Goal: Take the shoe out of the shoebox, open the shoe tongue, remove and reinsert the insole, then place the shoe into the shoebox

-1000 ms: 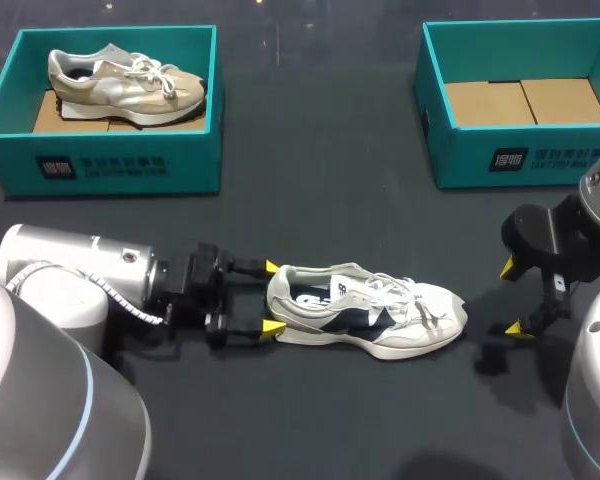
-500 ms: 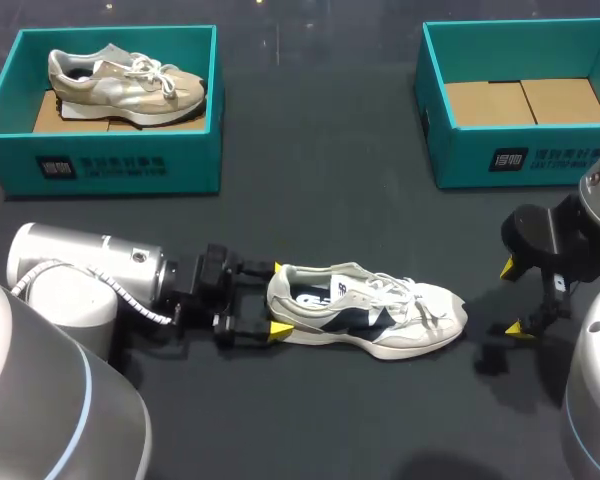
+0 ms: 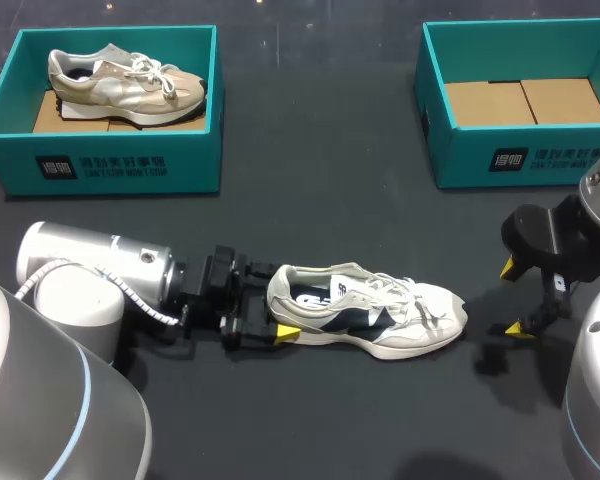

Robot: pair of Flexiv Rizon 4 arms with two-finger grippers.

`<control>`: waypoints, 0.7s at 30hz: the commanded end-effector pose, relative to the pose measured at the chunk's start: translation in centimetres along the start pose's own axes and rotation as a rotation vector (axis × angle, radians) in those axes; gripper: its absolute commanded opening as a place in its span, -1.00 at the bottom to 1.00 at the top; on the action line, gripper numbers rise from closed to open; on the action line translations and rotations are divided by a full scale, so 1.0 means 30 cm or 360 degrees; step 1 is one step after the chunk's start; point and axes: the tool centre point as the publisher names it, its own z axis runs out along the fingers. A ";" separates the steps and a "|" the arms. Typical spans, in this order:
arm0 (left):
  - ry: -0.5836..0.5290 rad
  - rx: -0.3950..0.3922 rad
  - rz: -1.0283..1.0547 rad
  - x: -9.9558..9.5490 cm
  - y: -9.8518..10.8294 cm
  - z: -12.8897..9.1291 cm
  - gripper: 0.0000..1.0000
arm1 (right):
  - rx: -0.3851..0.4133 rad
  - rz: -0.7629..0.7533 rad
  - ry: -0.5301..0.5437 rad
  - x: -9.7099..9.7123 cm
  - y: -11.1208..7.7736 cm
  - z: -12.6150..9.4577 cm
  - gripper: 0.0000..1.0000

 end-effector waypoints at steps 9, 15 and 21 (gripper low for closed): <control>0.0014 0.0003 -0.0007 0.008 0.001 0.032 1.00 | 0.0003 0.0000 -0.0004 0.006 -0.001 0.000 1.00; 0.0022 -0.0002 -0.0011 0.013 0.002 0.044 1.00 | 0.0003 0.0000 -0.0004 0.006 -0.001 0.000 1.00; 0.0009 -0.0015 -0.0009 0.009 0.007 0.054 1.00 | 0.0003 0.0000 -0.0004 0.006 -0.001 0.000 1.00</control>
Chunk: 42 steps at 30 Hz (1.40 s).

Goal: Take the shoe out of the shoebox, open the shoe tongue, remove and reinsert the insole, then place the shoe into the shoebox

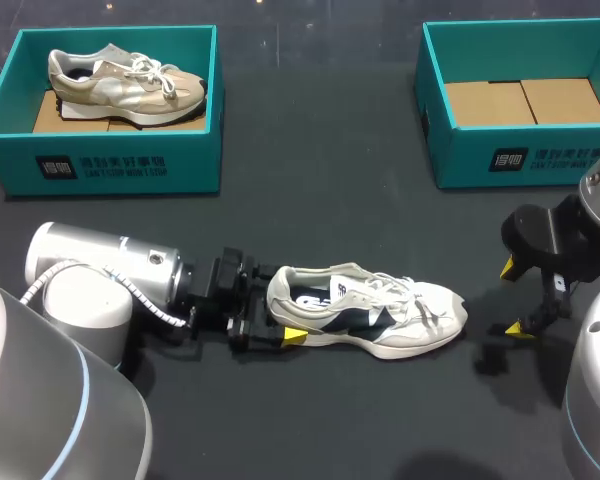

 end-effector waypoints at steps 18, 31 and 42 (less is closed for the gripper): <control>0.0033 -0.0005 0.0001 -0.005 0.005 0.015 -1.00 | 0.0003 0.0000 -0.0004 0.006 -0.001 0.000 1.00; 0.0033 -0.0005 0.0001 -0.005 0.005 0.015 -1.00 | 0.0003 0.0000 -0.0004 0.006 -0.001 0.000 1.00; 0.0033 -0.0005 0.0001 -0.005 0.005 0.015 -1.00 | 0.0102 0.0396 0.0025 0.015 0.164 -0.027 1.00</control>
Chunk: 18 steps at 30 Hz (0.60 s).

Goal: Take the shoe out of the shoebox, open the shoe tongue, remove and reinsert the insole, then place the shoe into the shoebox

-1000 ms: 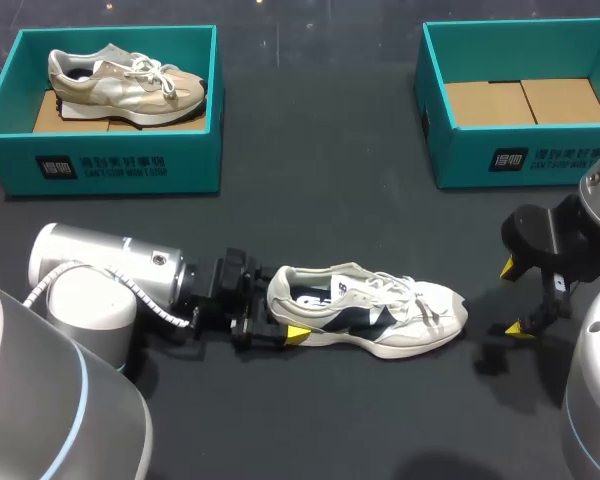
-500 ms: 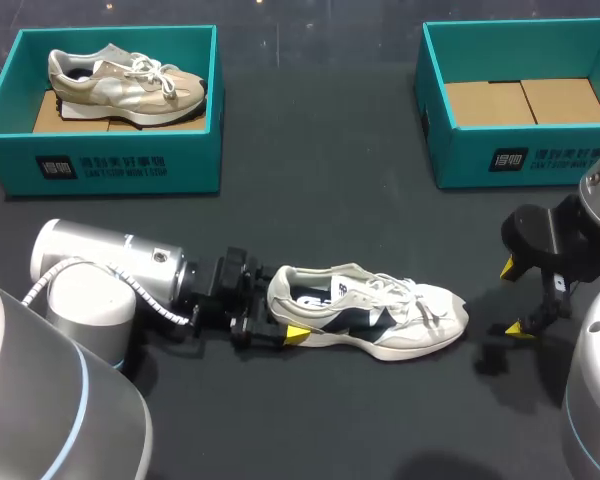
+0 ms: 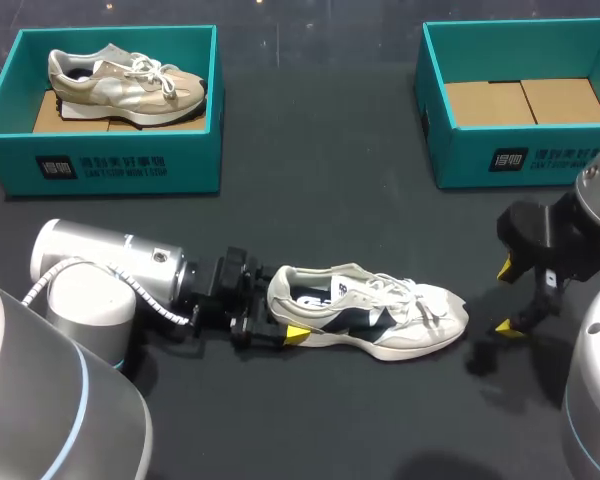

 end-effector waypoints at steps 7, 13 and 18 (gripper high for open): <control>0.0004 -0.0005 0.0000 -0.001 0.002 0.001 -1.00 | 0.0235 0.0670 -0.0154 0.096 0.267 -0.060 1.00; 0.0004 -0.0005 0.0000 -0.001 0.002 0.001 -1.00 | 0.0222 0.1092 -0.0247 0.148 0.379 -0.046 1.00; 0.0004 -0.0005 0.0000 -0.001 0.002 0.001 -1.00 | 0.0261 0.1134 -0.0247 0.158 0.403 -0.038 1.00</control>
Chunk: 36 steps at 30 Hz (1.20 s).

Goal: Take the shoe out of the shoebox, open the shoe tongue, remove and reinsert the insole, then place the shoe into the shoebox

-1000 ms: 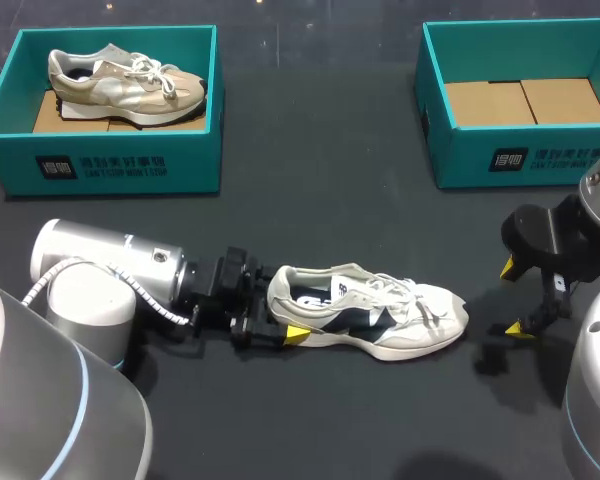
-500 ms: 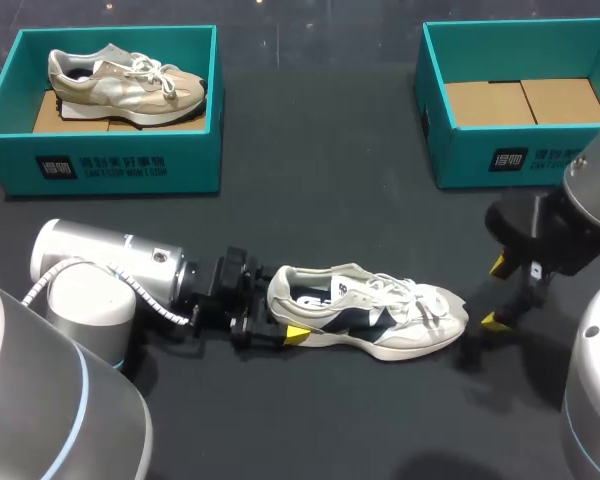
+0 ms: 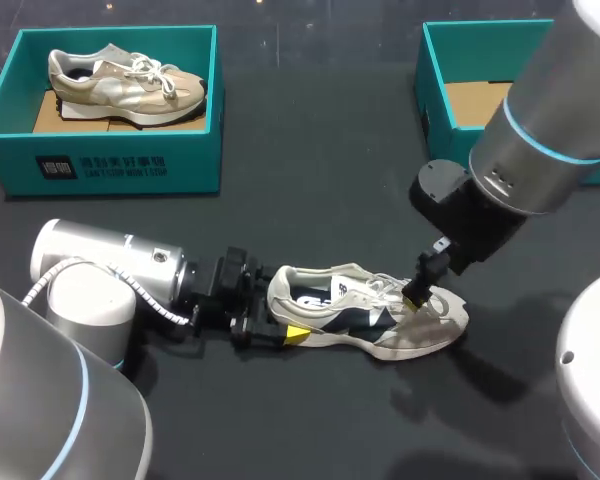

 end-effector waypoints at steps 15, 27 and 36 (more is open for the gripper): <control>0.0004 -0.0005 0.0000 -0.001 0.002 0.001 -1.00 | 0.0085 0.0609 -0.0178 0.094 0.076 0.050 1.00; 0.0004 -0.0005 0.0000 -0.001 0.002 0.001 -1.00 | 0.0113 0.1066 -0.0255 0.199 0.140 0.100 1.00; 0.0004 -0.0005 0.0000 -0.001 0.002 0.001 -1.00 | 0.0113 0.1066 -0.0255 0.199 0.140 0.100 1.00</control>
